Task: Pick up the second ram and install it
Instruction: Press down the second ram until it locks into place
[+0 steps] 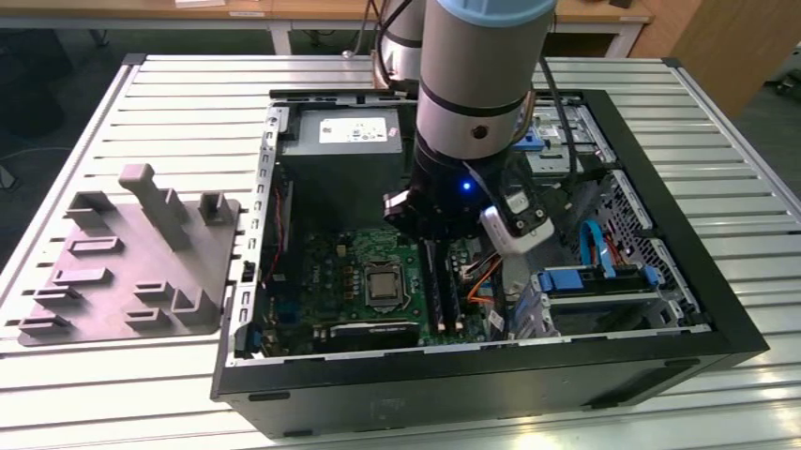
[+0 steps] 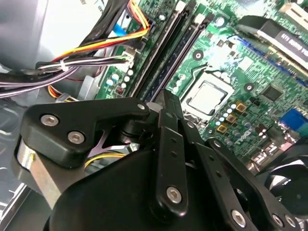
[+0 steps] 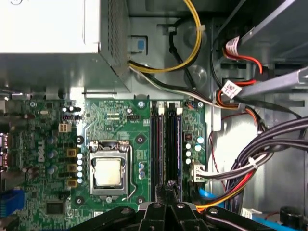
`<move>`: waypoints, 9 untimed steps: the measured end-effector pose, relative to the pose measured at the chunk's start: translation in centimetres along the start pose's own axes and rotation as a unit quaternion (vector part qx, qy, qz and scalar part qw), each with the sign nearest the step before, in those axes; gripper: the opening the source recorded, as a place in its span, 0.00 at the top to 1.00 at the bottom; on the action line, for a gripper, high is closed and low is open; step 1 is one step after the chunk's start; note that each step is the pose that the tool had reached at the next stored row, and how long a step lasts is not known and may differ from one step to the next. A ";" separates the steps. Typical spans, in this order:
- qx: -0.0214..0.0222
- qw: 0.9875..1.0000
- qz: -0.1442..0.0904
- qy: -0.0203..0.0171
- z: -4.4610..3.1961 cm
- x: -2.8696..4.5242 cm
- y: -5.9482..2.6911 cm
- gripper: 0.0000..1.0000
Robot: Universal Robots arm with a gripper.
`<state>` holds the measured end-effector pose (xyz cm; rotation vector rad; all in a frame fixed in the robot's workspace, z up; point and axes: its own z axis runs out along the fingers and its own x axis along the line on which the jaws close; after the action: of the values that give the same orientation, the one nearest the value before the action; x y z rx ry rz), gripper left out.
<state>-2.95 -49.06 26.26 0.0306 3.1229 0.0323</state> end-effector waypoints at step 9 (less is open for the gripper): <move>0.000 1.000 0.000 0.000 -1.13 -0.02 0.10 0.90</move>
<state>-2.95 -48.98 27.39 0.0306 3.1229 0.0320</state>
